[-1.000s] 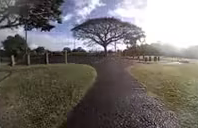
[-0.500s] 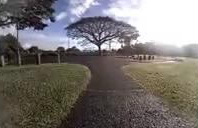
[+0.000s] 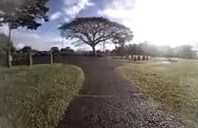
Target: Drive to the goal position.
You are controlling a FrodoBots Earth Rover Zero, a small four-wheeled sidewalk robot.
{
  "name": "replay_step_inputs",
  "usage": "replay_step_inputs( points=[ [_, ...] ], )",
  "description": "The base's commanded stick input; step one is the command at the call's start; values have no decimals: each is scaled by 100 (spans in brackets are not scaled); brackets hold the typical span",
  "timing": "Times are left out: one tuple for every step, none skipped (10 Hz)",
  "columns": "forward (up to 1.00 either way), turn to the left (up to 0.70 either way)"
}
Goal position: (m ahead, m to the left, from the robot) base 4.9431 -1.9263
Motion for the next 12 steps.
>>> replay_step_inputs(
  points=[
    [45, 0],
    [45, 0],
    [45, 0],
    [45, 0],
    [45, 0],
    [45, 0],
    [45, 0],
    [45, 0],
    [45, 0],
    [45, 0],
    [45, 0],
    [45, 0]
  ],
)
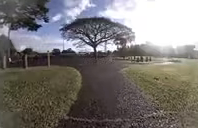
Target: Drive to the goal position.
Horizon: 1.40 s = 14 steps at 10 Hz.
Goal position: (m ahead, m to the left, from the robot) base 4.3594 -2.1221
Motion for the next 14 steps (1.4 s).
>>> replay_step_inputs(
  points=[
    [45, 0],
    [45, 0],
    [45, 0],
    [45, 0],
    [45, 0],
    [45, 0],
    [45, 0],
    [45, 0],
    [45, 0],
    [45, 0],
    [45, 0],
    [45, 0],
    [45, 0],
    [45, 0]
  ],
)
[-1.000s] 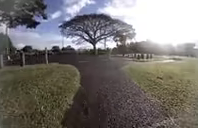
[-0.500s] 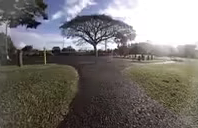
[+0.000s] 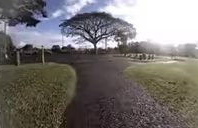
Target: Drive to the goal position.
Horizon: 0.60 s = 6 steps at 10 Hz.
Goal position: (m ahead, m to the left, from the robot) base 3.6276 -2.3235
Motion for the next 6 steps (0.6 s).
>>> replay_step_inputs(
  points=[
    [45, 0],
    [45, 0],
    [45, 0],
    [45, 0],
    [45, 0],
    [45, 0]
  ],
)
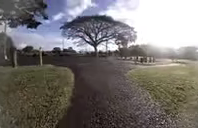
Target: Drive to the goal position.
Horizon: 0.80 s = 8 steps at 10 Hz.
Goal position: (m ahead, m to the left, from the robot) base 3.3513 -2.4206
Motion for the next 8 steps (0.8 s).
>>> replay_step_inputs(
  points=[
    [45, 0],
    [45, 0],
    [45, 0],
    [45, 0],
    [45, 0],
    [45, 0],
    [45, 0],
    [45, 0]
  ],
)
